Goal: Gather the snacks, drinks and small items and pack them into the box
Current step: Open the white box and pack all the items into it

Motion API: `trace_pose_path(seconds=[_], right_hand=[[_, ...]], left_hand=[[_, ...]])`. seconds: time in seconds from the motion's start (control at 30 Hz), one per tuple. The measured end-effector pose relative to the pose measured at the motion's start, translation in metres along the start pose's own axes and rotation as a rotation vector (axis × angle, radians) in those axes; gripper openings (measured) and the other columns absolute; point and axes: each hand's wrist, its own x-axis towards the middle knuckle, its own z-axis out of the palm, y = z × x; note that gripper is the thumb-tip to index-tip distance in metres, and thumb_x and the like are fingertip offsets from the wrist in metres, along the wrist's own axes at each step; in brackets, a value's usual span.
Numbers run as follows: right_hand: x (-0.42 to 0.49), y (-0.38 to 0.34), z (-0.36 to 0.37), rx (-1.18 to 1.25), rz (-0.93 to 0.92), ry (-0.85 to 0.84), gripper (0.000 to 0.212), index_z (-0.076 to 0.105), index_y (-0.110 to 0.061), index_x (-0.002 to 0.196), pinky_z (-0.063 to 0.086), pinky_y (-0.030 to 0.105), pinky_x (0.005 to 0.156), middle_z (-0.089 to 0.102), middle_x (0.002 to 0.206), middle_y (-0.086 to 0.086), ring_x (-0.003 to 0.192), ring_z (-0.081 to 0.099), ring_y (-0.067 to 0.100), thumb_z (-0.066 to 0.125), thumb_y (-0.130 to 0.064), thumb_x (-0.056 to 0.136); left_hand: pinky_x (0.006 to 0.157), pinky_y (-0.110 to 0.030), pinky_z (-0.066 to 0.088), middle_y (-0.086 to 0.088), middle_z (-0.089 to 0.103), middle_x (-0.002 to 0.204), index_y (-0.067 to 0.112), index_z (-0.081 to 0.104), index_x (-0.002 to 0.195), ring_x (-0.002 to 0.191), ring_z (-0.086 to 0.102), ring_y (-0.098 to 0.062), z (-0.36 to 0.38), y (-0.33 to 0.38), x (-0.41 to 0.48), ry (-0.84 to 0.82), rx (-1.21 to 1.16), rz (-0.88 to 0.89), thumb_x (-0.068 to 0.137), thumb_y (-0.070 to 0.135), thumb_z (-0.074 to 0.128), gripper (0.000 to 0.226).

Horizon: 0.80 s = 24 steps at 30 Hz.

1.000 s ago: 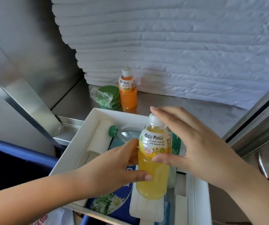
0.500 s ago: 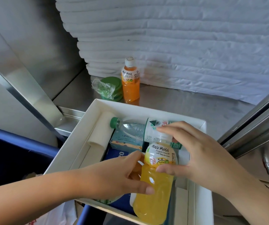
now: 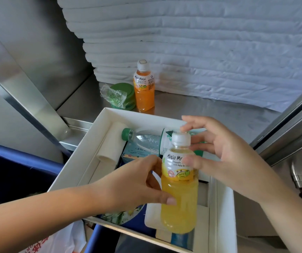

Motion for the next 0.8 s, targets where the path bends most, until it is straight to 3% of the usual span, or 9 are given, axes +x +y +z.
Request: trace_pose_path(seconds=[0.1, 0.23, 0.37, 0.47, 0.57, 0.63, 0.73, 0.8], right_hand=[[0.003, 0.000, 0.005, 0.032, 0.046, 0.028, 0.051, 0.052, -0.039, 0.118, 0.051, 0.033, 0.091, 0.063, 0.115, -0.010, 0.109, 0.060, 0.007, 0.073, -0.042, 0.072], [0.000, -0.002, 0.011, -0.138, 0.021, 0.044, 0.063, 0.046, -0.042, 0.130, 0.048, 0.026, 0.096, 0.052, 0.122, -0.020, 0.115, 0.052, -0.002, 0.067, -0.049, 0.071], [-0.008, -0.006, 0.018, -0.559, 0.034, -0.003, 0.087, 0.000, -0.061, 0.139, 0.045, 0.019, 0.082, 0.042, 0.116, -0.025, 0.102, 0.049, -0.004, 0.043, -0.078, 0.065], [-0.010, -0.008, 0.025, -0.600, 0.068, -0.005, 0.094, -0.018, -0.063, 0.133, 0.039, 0.014, 0.069, 0.043, 0.115, -0.025, 0.096, 0.051, 0.000, 0.041, -0.080, 0.062], [-0.007, -0.008, 0.028, -0.473, 0.138, 0.017, 0.096, -0.015, -0.068, 0.130, 0.040, 0.010, 0.071, 0.035, 0.112, -0.040, 0.101, 0.050, -0.006, 0.046, -0.078, 0.058], [-0.007, -0.008, 0.025, -0.388, 0.172, 0.026, 0.097, -0.009, -0.071, 0.129, 0.042, 0.008, 0.073, 0.034, 0.111, -0.047, 0.106, 0.046, -0.015, 0.049, -0.080, 0.053], [-0.004, -0.010, 0.020, -0.364, 0.200, 0.008, 0.099, 0.004, -0.069, 0.128, 0.045, 0.017, 0.083, 0.044, 0.116, -0.040, 0.103, 0.050, -0.012, 0.055, -0.081, 0.044], [0.000, -0.013, 0.017, -0.362, 0.198, -0.023, 0.098, 0.012, -0.067, 0.126, 0.049, 0.024, 0.086, 0.047, 0.115, -0.039, 0.099, 0.053, -0.011, 0.063, -0.077, 0.042]], left_hand=[[0.083, -0.038, 0.054, 0.021, 0.065, 0.102, 0.034, 0.051, 0.105, 0.083, 0.067, -0.005, -0.001, 0.002, 0.003, 0.055, -0.047, -0.018, 0.058, 0.061, 0.076, 0.059], [0.084, -0.037, 0.054, 0.021, 0.064, 0.102, 0.033, 0.052, 0.106, 0.083, 0.067, -0.005, -0.002, 0.000, 0.003, 0.087, -0.059, -0.011, 0.057, 0.062, 0.076, 0.061], [0.073, -0.022, 0.054, 0.029, 0.059, 0.094, 0.044, 0.049, 0.098, 0.079, 0.063, 0.004, -0.005, 0.000, 0.000, 0.189, 0.051, -0.009, 0.046, 0.077, 0.062, 0.063], [0.068, -0.004, 0.044, 0.034, 0.054, 0.092, 0.046, 0.044, 0.092, 0.083, 0.054, 0.015, -0.005, 0.002, -0.003, 0.247, 0.214, 0.029, 0.048, 0.084, 0.050, 0.058], [0.066, -0.003, 0.040, 0.032, 0.048, 0.092, 0.047, 0.037, 0.097, 0.088, 0.050, 0.014, -0.007, 0.005, -0.006, 0.248, 0.458, 0.071, 0.055, 0.088, 0.034, 0.058], [0.076, -0.005, 0.036, 0.030, 0.046, 0.107, 0.041, 0.039, 0.116, 0.098, 0.051, 0.007, -0.014, 0.011, -0.009, 0.311, 0.711, 0.152, 0.064, 0.086, 0.025, 0.069], [0.079, -0.024, 0.050, 0.003, 0.058, 0.123, 0.015, 0.044, 0.134, 0.103, 0.061, -0.013, -0.033, 0.024, -0.014, 0.589, 1.027, 0.299, 0.079, 0.074, 0.029, 0.082], [0.079, -0.025, 0.050, -0.003, 0.055, 0.131, 0.012, 0.036, 0.141, 0.104, 0.060, -0.016, -0.045, 0.034, -0.015, 0.613, 1.070, 0.374, 0.084, 0.065, 0.031, 0.078]])
